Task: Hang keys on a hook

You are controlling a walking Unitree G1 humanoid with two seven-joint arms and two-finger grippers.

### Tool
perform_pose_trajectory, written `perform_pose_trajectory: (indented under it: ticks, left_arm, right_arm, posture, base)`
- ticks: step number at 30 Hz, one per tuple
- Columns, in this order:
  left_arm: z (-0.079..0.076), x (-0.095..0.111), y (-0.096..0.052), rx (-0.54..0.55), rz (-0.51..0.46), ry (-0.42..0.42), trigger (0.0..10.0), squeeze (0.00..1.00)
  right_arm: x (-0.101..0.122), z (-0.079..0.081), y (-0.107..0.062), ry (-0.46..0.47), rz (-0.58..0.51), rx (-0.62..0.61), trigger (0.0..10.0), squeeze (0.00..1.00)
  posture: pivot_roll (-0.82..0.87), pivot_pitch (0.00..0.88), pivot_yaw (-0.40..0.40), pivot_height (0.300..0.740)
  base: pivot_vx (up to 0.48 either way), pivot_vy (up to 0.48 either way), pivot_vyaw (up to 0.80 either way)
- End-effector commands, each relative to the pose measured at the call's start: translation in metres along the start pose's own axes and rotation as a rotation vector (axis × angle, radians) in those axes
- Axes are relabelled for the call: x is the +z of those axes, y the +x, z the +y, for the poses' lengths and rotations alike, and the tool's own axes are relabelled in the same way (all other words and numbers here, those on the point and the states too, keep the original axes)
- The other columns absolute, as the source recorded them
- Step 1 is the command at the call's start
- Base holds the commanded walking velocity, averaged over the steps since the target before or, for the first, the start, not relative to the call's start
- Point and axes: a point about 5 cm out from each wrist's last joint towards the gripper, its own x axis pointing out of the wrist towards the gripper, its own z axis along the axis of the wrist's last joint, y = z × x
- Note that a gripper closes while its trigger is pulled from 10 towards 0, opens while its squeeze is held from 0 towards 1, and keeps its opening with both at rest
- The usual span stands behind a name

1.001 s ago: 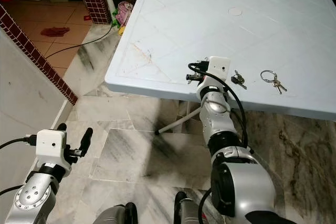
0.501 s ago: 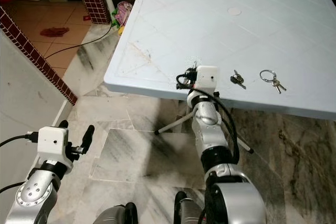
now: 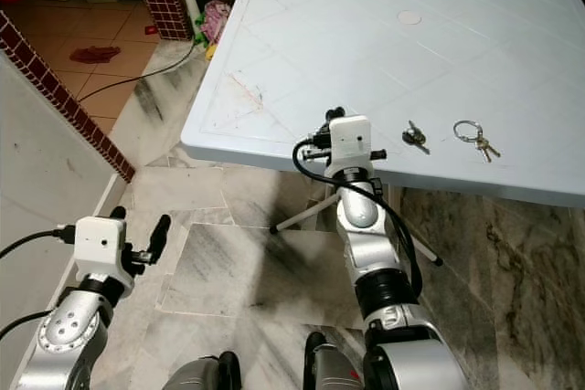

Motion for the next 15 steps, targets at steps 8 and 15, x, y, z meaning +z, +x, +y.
perform_pose_trajectory:
  ticks: [8, 15]
  left_arm:
    - [0.0013, -0.0048, -0.0003, 0.002, 0.012, 0.004, 10.0, 0.00]
    - [0.0009, -0.0057, -0.0012, 0.001, 0.012, 0.004, 10.0, 0.00]
  right_arm:
    - [0.0024, 0.0013, -0.0049, 0.025, 0.002, -0.028, 10.0, 1.00]
    - [0.0002, 0.0049, -0.0066, 0.041, 0.021, -0.027, 10.0, 1.00]
  posture:
    - [0.05, 0.233, 0.037, 0.740]
    - [0.06, 0.236, 0.037, 0.740]
  base:
    - [0.000, 0.000, 0.00]
    - [0.000, 0.000, 0.00]
